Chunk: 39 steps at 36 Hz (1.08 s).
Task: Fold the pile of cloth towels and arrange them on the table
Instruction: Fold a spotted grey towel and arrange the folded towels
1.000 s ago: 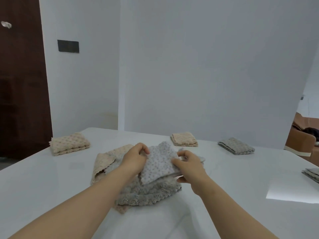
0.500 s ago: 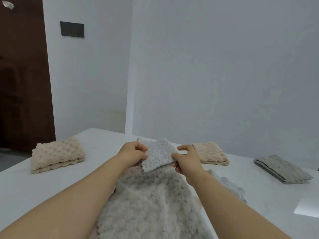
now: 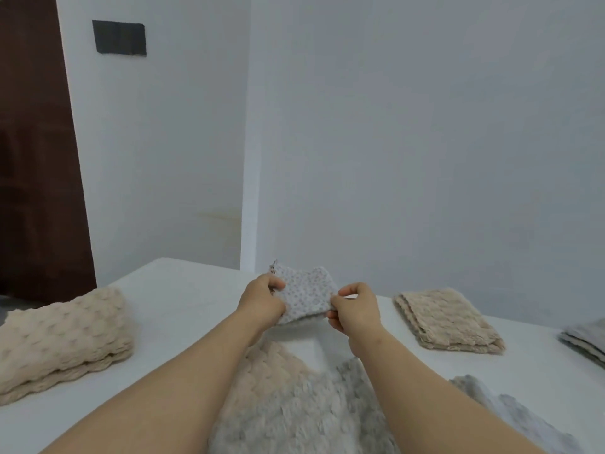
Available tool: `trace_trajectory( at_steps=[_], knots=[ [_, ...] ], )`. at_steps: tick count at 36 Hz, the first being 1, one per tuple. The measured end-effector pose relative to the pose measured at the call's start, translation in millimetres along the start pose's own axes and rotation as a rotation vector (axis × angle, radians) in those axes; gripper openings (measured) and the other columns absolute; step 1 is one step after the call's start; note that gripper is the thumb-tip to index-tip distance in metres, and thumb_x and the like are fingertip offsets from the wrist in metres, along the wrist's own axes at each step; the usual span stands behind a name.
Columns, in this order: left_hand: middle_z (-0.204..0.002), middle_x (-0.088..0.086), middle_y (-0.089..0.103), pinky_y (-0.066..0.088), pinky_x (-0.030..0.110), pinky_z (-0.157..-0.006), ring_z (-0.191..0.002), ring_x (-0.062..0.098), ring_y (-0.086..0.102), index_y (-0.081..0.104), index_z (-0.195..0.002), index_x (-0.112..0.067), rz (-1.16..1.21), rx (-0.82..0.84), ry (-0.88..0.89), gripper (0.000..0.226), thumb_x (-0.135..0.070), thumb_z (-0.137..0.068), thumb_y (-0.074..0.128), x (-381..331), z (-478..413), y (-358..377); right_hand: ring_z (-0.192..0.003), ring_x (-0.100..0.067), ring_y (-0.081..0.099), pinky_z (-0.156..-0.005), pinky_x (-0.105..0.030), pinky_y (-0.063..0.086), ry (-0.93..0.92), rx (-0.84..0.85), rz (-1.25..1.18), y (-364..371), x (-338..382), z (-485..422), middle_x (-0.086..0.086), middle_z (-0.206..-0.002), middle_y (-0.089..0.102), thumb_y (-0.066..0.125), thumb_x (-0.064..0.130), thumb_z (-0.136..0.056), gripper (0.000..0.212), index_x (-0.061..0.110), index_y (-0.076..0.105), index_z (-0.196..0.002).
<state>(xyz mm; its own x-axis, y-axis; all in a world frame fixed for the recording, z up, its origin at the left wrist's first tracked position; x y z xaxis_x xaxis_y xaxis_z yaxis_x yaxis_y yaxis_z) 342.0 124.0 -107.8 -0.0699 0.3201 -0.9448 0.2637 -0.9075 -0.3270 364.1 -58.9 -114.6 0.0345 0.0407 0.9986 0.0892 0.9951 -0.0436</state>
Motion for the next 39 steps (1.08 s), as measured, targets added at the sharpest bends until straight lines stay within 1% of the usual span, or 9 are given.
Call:
trace_trajectory(
  at_steps=[6,10,19,23,25,27,29,33,39],
  knots=[
    [-0.138,0.006,0.039,0.042,0.029,-0.092,-0.115,0.024,0.048,0.036,-0.139,-0.015,-0.163,0.058,0.051,0.058,0.013,-0.087,0.034,6.1,-16.9,10.3,-0.058,-0.016,0.054,-0.058,-0.022,0.048,-0.041,-0.03,0.035,1.1,-17.7,-18.5,-0.009,-0.083,0.056,0.049,-0.001,-0.089,0.02,0.013,0.051,-0.075],
    [-0.15,0.005,0.029,0.027,0.028,-0.11,-0.136,0.022,0.032,0.03,-0.143,-0.013,-0.297,0.056,0.098,0.06,0.011,-0.088,0.033,15.3,-23.1,16.1,-0.083,-0.023,0.059,-0.083,-0.035,0.051,-0.106,-0.045,0.278,6.0,-22.2,-25.8,-0.011,-0.098,0.064,0.052,0.005,-0.088,0.018,0.005,0.063,-0.102],
    [-0.151,-0.007,0.021,0.026,0.037,-0.102,-0.132,0.024,0.025,0.036,-0.138,-0.029,-0.818,-0.111,0.176,0.045,-0.015,-0.096,0.028,24.1,-21.1,12.2,-0.116,-0.025,0.051,-0.089,-0.024,0.037,-0.273,-0.012,0.653,26.2,-16.0,-22.4,-0.011,-0.127,0.057,0.041,0.011,-0.095,0.035,0.006,0.052,-0.127],
    [-0.153,-0.005,0.018,0.021,0.04,-0.106,-0.136,0.024,0.017,0.047,-0.128,-0.033,-0.835,-0.099,0.131,0.041,-0.039,-0.097,0.02,27.5,-19.1,13.9,-0.105,-0.033,0.052,-0.083,-0.034,0.039,-0.295,-0.013,0.774,31.7,-18.2,-25.2,-0.016,-0.109,0.061,0.043,0.011,-0.09,0.019,0.005,0.059,-0.097],
    [-0.155,-0.004,0.012,0.017,0.043,-0.109,-0.14,0.025,0.009,0.041,-0.133,-0.035,-0.866,-0.086,0.086,0.045,-0.046,-0.095,0.02,31.4,-19.1,14.4,-0.102,-0.033,0.05,-0.073,-0.031,0.025,-0.316,-0.013,0.85,34.5,-20.8,-27.3,-0.014,-0.101,0.059,0.043,0.013,-0.088,0.013,0.009,0.05,-0.079],
    [-0.156,-0.004,0.005,0.012,0.046,-0.111,-0.143,0.025,0.001,0.03,-0.141,-0.035,-0.92,-0.07,0.053,0.05,-0.049,-0.094,0.021,34.5,-19.7,15.1,-0.103,-0.031,0.047,-0.067,-0.029,0.013,-0.335,-0.022,0.904,35.0,-21.8,-27.6,-0.01,-0.094,0.054,0.04,0.015,-0.09,0.022,0.013,0.041,-0.068],
    [-0.157,-0.004,0.001,0.006,0.051,-0.112,-0.144,0.025,-0.006,0.023,-0.144,-0.035,-0.958,-0.057,0.023,0.053,-0.05,-0.093,0.022,37.5,-20.2,15.2,-0.106,-0.031,0.044,-0.073,-0.029,0.02,-0.326,-0.046,0.932,32.4,-20.2,-25.3,-0.008,-0.09,0.049,0.034,0.019,-0.093,0.032,0.016,0.036,-0.061],
    [-0.157,-0.004,-0.002,-0.001,0.056,-0.112,-0.144,0.024,-0.011,0.018,-0.146,-0.035,-0.981,-0.044,-0.017,0.058,-0.055,-0.092,0.021,40.1,-20.4,15.5,-0.113,-0.029,0.04,-0.089,-0.038,0.034,-0.286,-0.076,1.029,28.3,-15.7,-20.3,-0.009,-0.111,0.059,0.022,0.038,-0.1,0.048,0.011,0.062,-0.1],
    [-0.157,-0.003,0.001,0.001,0.058,-0.111,-0.144,0.025,-0.009,0.018,-0.145,-0.036,-0.996,-0.04,-0.027,0.064,-0.065,-0.088,0.021,40.9,-20.8,15.5,-0.115,-0.027,0.04,-0.089,-0.036,0.032,-0.275,-0.091,1.087,27.1,-17.2,-21.0,-0.007,-0.12,0.053,0.036,0.034,-0.096,0.031,0.015,0.047,-0.117]
  ],
)
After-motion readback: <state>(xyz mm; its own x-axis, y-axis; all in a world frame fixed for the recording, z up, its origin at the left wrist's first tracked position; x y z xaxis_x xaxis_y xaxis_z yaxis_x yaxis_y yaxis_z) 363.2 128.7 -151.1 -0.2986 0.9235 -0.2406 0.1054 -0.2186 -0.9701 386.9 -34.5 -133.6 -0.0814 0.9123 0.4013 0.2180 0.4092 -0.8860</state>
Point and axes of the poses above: each hand's wrist, its own z-axis away from the middle knuckle, its own y-axis out of the palm, x = y × z, the point moved 10 cm from there along -z, towards the middle knuckle
